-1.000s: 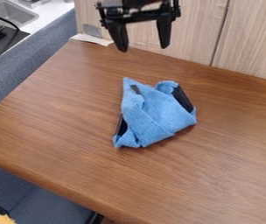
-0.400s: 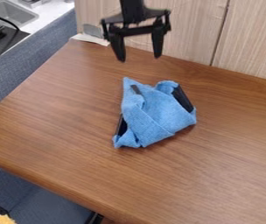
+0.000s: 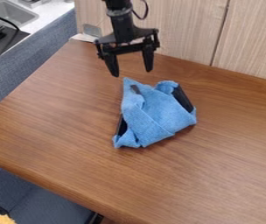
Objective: Unfold cloth from the center to the bottom
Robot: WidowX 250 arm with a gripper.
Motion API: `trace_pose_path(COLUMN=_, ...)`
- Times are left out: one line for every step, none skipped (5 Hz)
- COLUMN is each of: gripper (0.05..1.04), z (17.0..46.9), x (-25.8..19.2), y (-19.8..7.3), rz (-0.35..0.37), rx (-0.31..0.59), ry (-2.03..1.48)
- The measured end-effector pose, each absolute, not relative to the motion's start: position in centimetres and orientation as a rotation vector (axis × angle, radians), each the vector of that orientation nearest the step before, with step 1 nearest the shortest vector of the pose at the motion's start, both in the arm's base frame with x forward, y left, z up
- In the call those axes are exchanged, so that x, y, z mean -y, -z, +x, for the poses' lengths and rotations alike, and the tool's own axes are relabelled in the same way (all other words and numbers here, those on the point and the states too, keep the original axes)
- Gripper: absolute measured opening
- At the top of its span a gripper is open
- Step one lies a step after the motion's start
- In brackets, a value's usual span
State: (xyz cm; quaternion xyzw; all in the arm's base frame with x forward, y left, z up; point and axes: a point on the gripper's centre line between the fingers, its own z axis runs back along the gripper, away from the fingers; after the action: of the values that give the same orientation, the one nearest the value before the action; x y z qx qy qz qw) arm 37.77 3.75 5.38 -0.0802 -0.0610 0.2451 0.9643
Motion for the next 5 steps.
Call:
trace_pose_path(gripper=1.001, z=38.2, x=-3.9, y=-4.2, rz=-0.150, rx=0.133, ry=-0.510)
trace_pose_path(gripper=1.001, z=38.1, x=-3.9, y=-2.7, rz=-0.144, rx=0.105, ry=-0.519)
trace_pose_path(gripper=0.948, z=38.2, x=-4.0, y=-2.3, rz=-0.140, rx=0.109, ry=-0.514)
trace_pose_path(gripper=0.665, z=38.0, x=-4.2, y=-2.0, rz=-0.101, rx=0.116, ry=-0.527)
trace_pose_path(gripper=0.371, z=37.8, x=-4.0, y=-2.0, rz=-0.090, rx=0.100, ry=-0.525)
